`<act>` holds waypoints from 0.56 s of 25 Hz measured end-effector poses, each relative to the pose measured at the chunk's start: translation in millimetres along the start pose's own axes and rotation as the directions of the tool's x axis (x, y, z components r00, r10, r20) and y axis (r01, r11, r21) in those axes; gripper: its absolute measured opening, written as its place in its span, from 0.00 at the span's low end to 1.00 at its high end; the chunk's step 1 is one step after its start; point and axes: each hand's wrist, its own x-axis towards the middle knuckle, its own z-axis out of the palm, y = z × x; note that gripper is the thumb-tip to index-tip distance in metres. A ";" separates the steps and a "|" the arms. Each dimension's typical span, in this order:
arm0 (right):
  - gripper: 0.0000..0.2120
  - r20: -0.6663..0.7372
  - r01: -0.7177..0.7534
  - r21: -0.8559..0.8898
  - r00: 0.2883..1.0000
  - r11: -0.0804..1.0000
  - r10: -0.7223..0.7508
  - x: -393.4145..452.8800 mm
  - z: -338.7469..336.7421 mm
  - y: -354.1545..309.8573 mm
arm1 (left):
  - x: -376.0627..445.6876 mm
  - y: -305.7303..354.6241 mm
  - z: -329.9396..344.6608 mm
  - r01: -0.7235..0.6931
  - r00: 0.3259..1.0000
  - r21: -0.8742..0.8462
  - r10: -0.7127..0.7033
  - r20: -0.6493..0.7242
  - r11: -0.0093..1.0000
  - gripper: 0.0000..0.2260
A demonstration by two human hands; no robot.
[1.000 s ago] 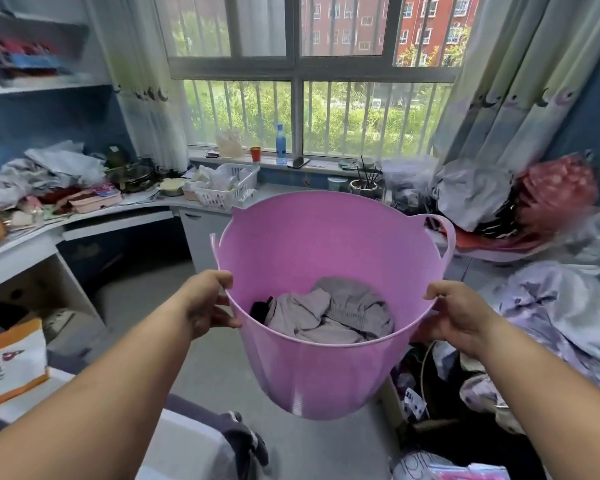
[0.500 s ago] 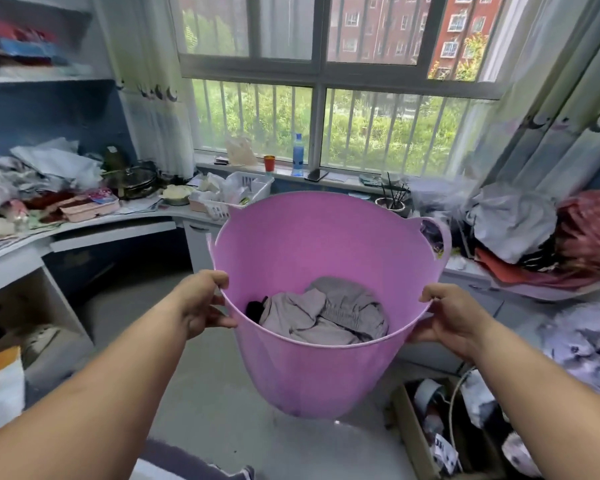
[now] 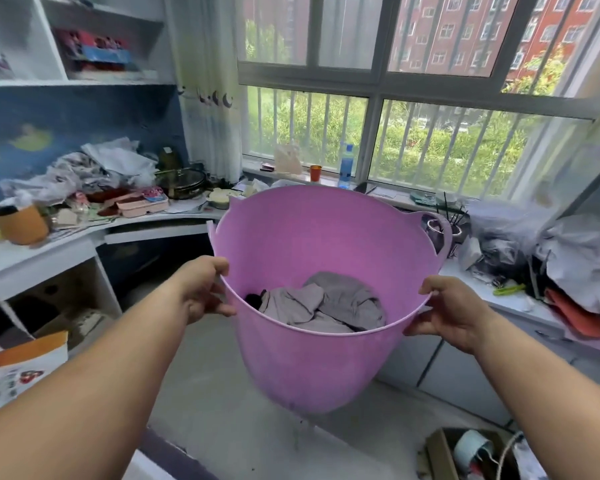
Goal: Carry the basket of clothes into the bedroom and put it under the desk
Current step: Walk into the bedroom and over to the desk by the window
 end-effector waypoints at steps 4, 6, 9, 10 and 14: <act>0.18 0.042 -0.018 -0.019 0.999 1.000 0.019 36.9 -5.9 -9.7 | 7.9 4.3 8.3 0.010 0.997 -0.008 -0.011 -0.070 1.000 0.11; 0.18 0.073 -0.032 -0.031 0.997 0.999 0.034 58.1 -13.3 -16.3 | 13.9 5.2 17.3 0.013 0.994 -0.029 -0.016 -0.110 1.000 0.12; 0.17 0.121 -0.038 -0.045 0.992 0.998 0.043 88.2 -22.8 -26.1 | 20.5 6.8 29.8 0.025 0.985 -0.046 -0.033 -0.170 0.999 0.13; 0.17 0.140 -0.040 -0.050 0.989 0.998 0.046 99.0 -28.4 -31.0 | 23.4 7.5 37.4 0.030 0.981 -0.053 -0.039 -0.190 0.998 0.13; 0.17 0.215 -0.049 -0.094 0.974 0.994 0.069 140.9 -47.3 -49.7 | 29.5 7.6 67.1 0.020 0.960 -0.102 -0.047 -0.276 0.995 0.14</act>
